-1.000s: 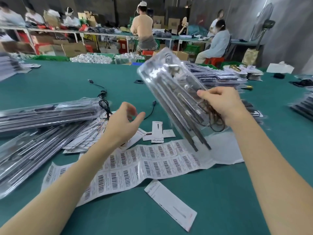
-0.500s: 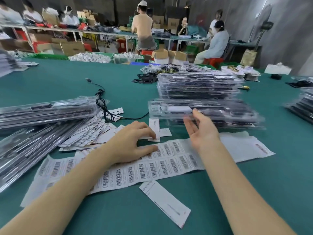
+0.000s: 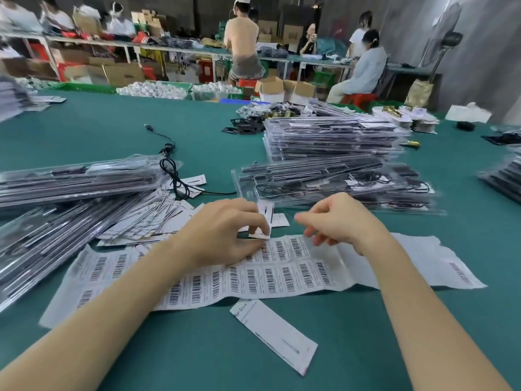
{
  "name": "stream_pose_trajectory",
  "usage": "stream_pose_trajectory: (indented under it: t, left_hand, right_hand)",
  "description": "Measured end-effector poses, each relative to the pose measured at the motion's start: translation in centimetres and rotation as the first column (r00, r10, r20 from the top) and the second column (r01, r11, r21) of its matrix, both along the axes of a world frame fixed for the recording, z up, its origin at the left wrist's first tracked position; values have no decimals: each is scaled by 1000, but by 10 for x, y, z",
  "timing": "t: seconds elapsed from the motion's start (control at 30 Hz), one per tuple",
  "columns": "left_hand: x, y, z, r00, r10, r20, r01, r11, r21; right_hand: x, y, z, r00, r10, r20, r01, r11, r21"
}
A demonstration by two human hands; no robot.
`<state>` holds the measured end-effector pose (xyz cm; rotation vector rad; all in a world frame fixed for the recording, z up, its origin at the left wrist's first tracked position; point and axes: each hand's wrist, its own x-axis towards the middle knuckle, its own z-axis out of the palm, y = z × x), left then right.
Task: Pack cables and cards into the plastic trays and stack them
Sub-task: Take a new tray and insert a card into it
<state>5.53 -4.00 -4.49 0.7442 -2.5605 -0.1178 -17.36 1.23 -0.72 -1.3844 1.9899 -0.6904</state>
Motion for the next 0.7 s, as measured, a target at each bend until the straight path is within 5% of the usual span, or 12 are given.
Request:
stream_pose_trajectory:
  t: [0.2, 0.47, 0.57, 0.7]
  left_hand:
    - [-8, 7, -13, 998, -63, -29, 67, 979, 191]
    - [-6, 7, -17, 997, -65, -39, 70, 986, 153]
    - [-6, 8, -17, 999, -39, -35, 44, 988, 148]
    - [-7, 8, -15, 1000, -11, -11, 12, 987, 157]
  right_hand:
    - [32, 10, 12, 914, 239, -329, -141, 945, 295]
    - [29, 6, 6, 938, 195, -285, -109, 950, 294]
    - [25, 4, 1, 967, 188, -171, -133, 949, 287]
    - [12, 1, -2, 973, 119, 199, -165, 958, 236]
